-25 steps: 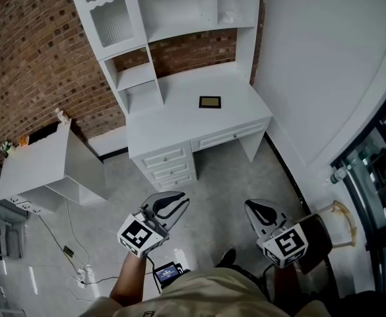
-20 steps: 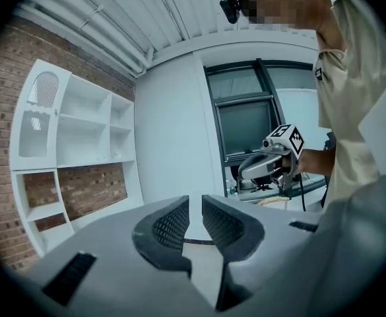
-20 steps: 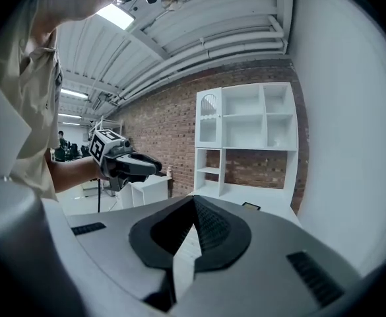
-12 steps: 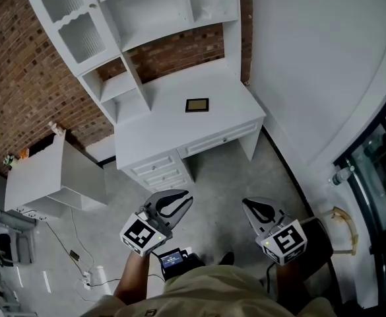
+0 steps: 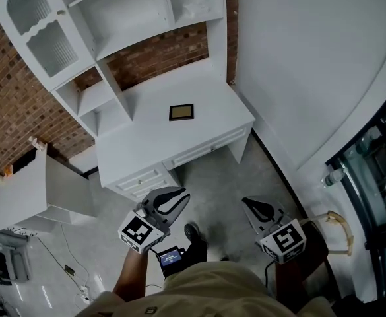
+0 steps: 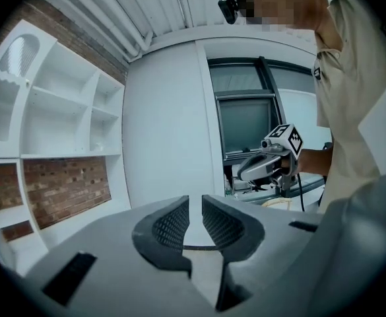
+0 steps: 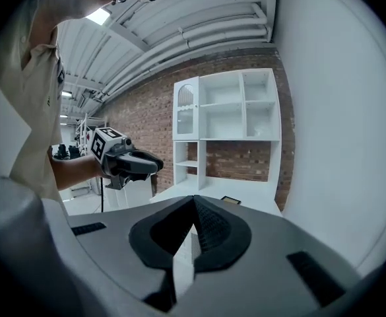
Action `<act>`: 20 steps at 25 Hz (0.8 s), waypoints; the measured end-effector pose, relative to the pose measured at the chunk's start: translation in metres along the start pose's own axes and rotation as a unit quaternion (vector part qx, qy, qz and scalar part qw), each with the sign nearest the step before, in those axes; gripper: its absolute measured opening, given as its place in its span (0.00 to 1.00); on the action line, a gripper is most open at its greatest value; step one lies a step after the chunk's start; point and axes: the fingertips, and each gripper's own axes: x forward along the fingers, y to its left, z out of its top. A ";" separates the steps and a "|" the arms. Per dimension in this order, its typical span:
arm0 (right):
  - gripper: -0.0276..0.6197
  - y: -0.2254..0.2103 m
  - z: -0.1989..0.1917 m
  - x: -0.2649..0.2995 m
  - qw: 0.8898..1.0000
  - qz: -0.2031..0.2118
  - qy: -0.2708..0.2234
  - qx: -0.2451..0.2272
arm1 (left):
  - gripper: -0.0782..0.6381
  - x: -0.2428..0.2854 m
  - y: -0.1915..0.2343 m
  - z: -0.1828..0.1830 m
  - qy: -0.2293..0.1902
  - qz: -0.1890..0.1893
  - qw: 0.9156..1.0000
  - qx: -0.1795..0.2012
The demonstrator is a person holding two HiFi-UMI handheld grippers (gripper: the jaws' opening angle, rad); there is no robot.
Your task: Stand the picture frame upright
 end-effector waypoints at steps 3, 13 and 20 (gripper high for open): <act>0.05 -0.018 0.019 0.030 1.000 -0.013 0.001 -0.005 | 0.20 0.016 0.043 0.005 -0.013 -0.008 1.000 0.004; 0.05 -0.062 0.075 0.156 0.999 -0.043 -0.001 -0.017 | 0.20 0.031 0.185 0.012 -0.032 -0.026 0.999 0.015; 0.05 -0.083 0.083 0.214 0.999 -0.037 0.012 -0.023 | 0.20 0.032 0.243 -0.002 -0.033 -0.015 0.999 -0.002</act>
